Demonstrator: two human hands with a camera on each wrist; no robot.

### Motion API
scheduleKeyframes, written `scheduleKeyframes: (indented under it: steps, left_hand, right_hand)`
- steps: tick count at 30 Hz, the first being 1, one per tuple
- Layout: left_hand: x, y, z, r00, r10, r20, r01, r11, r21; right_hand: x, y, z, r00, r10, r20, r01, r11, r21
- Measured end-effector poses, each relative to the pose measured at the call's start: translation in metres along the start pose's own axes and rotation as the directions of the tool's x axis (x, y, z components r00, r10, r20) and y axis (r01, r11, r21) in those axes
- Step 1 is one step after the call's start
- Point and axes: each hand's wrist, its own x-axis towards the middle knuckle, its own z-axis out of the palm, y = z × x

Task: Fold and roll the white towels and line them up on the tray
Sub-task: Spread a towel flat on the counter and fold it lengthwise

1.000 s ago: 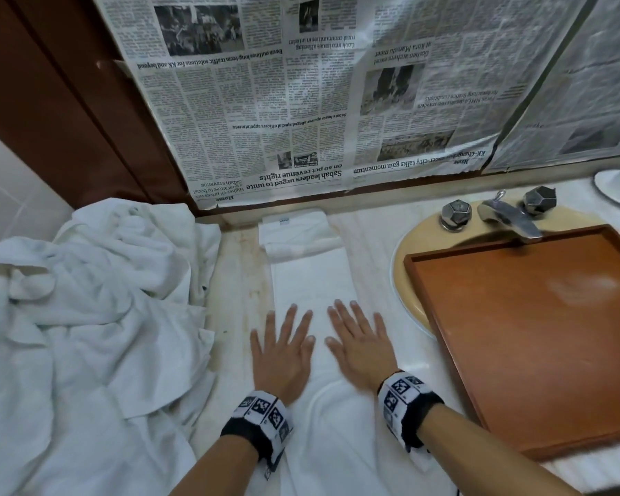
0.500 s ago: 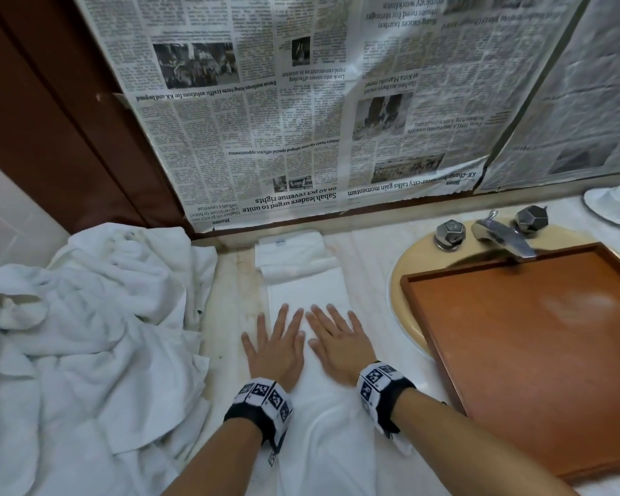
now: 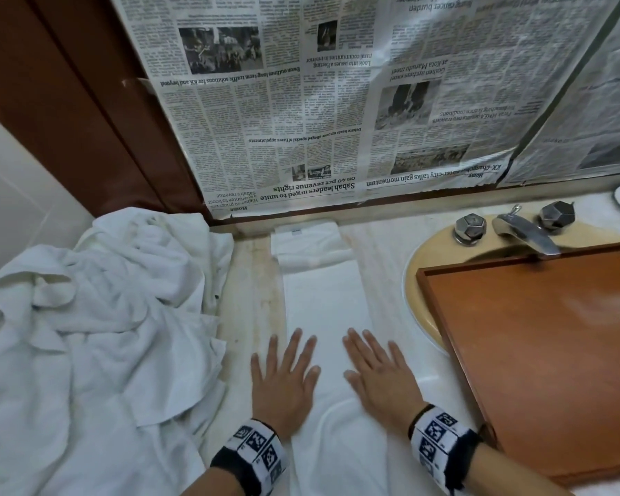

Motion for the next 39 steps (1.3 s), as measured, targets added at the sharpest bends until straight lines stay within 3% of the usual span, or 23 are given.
scheduleKeyframes:
  steps: [5, 14, 18, 22, 26, 30, 33, 36, 39]
  left_hand:
    - [0.013, -0.006, -0.005, 0.998, -0.046, -0.037, 0.047, 0.999, 0.009]
    - [0.068, -0.011, -0.03, 0.982, -0.191, 0.007, 0.191, 0.979, -0.064]
    - [0.084, -0.012, -0.036, 0.977, -0.212, 0.013, 0.212, 0.973, -0.094]
    - [0.055, -0.004, -0.029, 0.982, -0.185, -0.037, 0.175, 0.968, -0.181]
    - [0.0, 0.003, -0.003, 0.993, -0.087, -0.078, 0.076, 0.988, -0.134]
    - [-0.014, -0.007, 0.009, 0.988, -0.09, -0.123, 0.077, 0.991, -0.106]
    - [-0.013, -0.009, 0.005, 0.984, -0.158, -0.086, 0.149, 0.983, -0.104]
    - [-0.025, -0.001, 0.0, 0.97, -0.23, -0.073, 0.215, 0.961, -0.171]
    - [-0.053, 0.011, 0.009, 0.982, -0.182, -0.044, 0.17, 0.965, -0.201]
  right_hand:
    - [0.019, 0.016, -0.013, 0.998, 0.031, 0.057, -0.028, 0.999, -0.04]
    - [0.084, 0.019, -0.047, 0.99, 0.07, 0.119, -0.065, 0.997, -0.043]
    - [0.103, 0.019, -0.058, 0.988, 0.123, 0.09, -0.122, 0.992, -0.016]
    - [0.068, 0.007, -0.046, 0.999, 0.022, -0.038, -0.019, 0.995, 0.096]
    - [0.008, -0.005, -0.005, 0.998, -0.055, -0.013, 0.056, 0.997, 0.053]
    - [-0.009, 0.005, 0.002, 1.0, -0.015, 0.006, 0.015, 1.0, -0.002]
    - [-0.014, 0.015, -0.007, 0.994, 0.11, 0.02, -0.11, 0.994, -0.027]
    - [-0.03, 0.012, -0.012, 0.978, 0.207, -0.005, -0.206, 0.975, 0.081]
    - [-0.057, 0.001, -0.008, 0.987, 0.158, -0.035, -0.149, 0.973, 0.178]
